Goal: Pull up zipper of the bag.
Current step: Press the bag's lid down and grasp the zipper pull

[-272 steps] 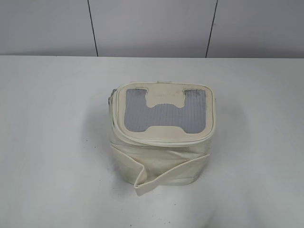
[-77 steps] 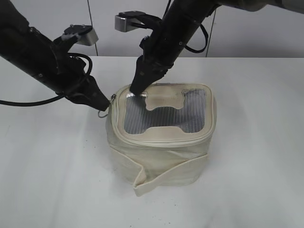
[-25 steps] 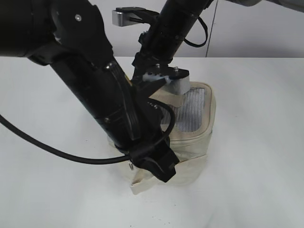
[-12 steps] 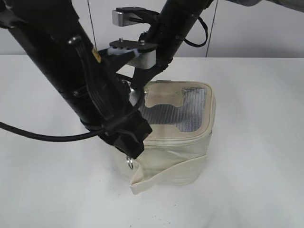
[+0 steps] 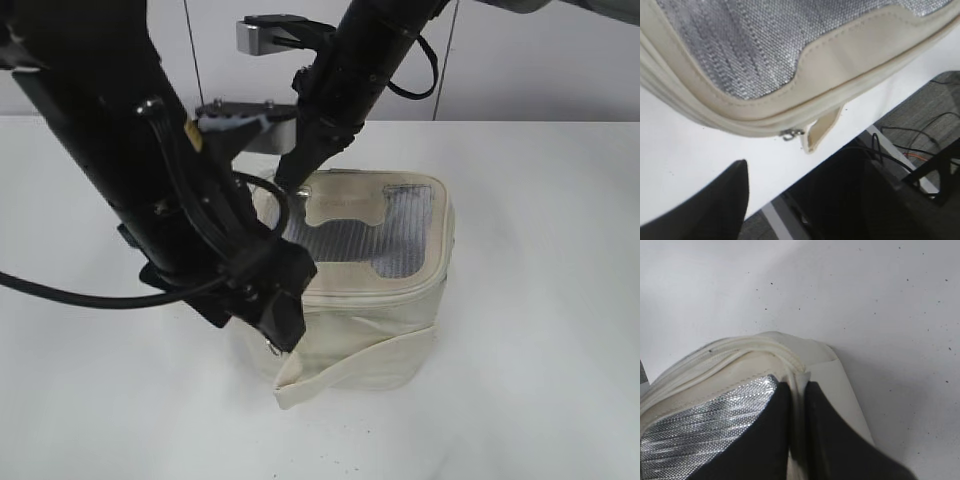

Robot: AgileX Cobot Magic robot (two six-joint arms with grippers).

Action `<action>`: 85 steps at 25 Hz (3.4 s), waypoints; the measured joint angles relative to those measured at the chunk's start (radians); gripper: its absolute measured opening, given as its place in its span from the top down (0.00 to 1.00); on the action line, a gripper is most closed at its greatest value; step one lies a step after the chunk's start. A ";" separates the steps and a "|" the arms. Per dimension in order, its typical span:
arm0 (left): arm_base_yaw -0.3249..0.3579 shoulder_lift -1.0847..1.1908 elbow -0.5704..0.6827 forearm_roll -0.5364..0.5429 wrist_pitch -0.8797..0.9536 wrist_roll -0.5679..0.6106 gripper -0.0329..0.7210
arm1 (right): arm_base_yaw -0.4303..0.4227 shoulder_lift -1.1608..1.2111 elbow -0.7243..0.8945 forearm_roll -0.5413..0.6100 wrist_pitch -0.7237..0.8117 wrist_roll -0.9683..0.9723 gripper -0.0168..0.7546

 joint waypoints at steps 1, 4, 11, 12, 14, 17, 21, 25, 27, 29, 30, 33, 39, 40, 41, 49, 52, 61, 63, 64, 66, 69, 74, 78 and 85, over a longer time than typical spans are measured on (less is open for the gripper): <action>-0.006 0.000 0.017 -0.022 -0.011 -0.019 0.24 | 0.000 0.000 0.000 0.000 0.000 0.000 0.91; -0.030 0.000 0.067 -0.036 -0.069 -0.092 0.24 | 0.000 0.000 0.000 0.000 0.000 0.000 0.91; -0.044 0.007 0.089 0.039 -0.223 -0.255 0.24 | 0.000 0.000 0.000 0.001 0.000 0.000 0.91; -0.044 0.018 0.089 0.045 -0.219 -0.261 0.24 | 0.000 0.000 0.000 0.001 0.000 0.000 0.91; -0.044 0.048 0.089 0.049 -0.204 -0.265 0.24 | 0.000 0.000 0.000 0.001 0.000 0.001 0.91; -0.051 0.079 0.090 0.052 -0.203 -0.269 0.25 | 0.000 0.000 0.000 0.003 0.000 0.001 0.91; -0.052 0.082 0.090 0.096 -0.209 -0.271 0.45 | 0.000 0.000 0.000 0.003 0.000 0.001 0.91; -0.052 0.082 0.090 0.128 -0.210 -0.271 0.80 | 0.000 0.000 0.000 0.004 0.000 0.001 0.91; -0.056 0.082 0.090 0.130 -0.210 -0.271 0.89 | 0.000 0.000 0.000 0.004 0.000 0.002 0.91; -0.057 0.082 0.090 0.132 -0.208 -0.270 0.89 | 0.000 0.000 0.000 0.004 0.000 0.002 0.91; -0.058 0.081 0.090 0.133 -0.204 -0.270 0.89 | 0.000 0.000 0.000 0.005 0.000 0.002 0.91; -0.058 0.057 0.090 0.136 -0.196 -0.270 0.89 | 0.000 0.000 0.000 0.005 0.000 0.002 0.91; -0.058 0.007 0.091 0.102 -0.166 -0.270 0.90 | -0.002 0.000 -0.001 0.005 0.000 0.002 0.91; -0.058 0.006 0.091 0.093 -0.161 -0.270 0.90 | -0.002 0.000 -0.001 0.005 0.000 0.002 0.91; -0.060 0.005 0.091 0.090 -0.158 -0.270 0.90 | -0.002 0.000 -0.001 0.005 0.000 0.002 0.91; -0.126 0.007 0.071 0.092 -0.171 -0.271 0.91 | -0.002 0.000 -0.001 0.005 0.000 0.000 0.91; -0.133 0.020 0.059 0.083 -0.168 -0.271 0.92 | -0.002 0.000 -0.001 0.005 0.000 -0.001 0.91; -0.136 0.049 -0.006 0.052 -0.201 -0.264 0.96 | -0.003 0.001 -0.001 0.012 0.000 -0.001 0.91; -0.141 0.080 -0.024 0.039 -0.197 -0.245 0.96 | -0.003 0.001 -0.001 0.013 0.000 -0.001 0.91; -0.146 0.089 -0.032 0.036 -0.196 -0.236 0.96 | -0.003 0.001 -0.001 0.013 0.000 -0.001 0.91; -0.154 0.102 -0.048 0.032 -0.193 -0.224 0.96 | -0.003 0.001 -0.001 0.013 0.000 -0.001 0.91; -0.155 0.103 -0.067 0.031 -0.180 -0.219 0.96 | -0.003 0.001 -0.001 0.013 0.000 -0.001 0.91; -0.155 0.112 -0.070 0.020 -0.175 -0.214 0.96 | -0.003 0.001 -0.001 0.014 0.000 -0.001 0.91; -0.169 0.118 -0.070 0.014 -0.183 -0.205 0.96 | -0.003 0.001 -0.001 0.014 0.000 -0.001 0.91; -0.203 0.158 -0.107 -0.037 -0.196 -0.142 0.96 | -0.003 0.001 -0.001 0.015 0.000 -0.001 0.91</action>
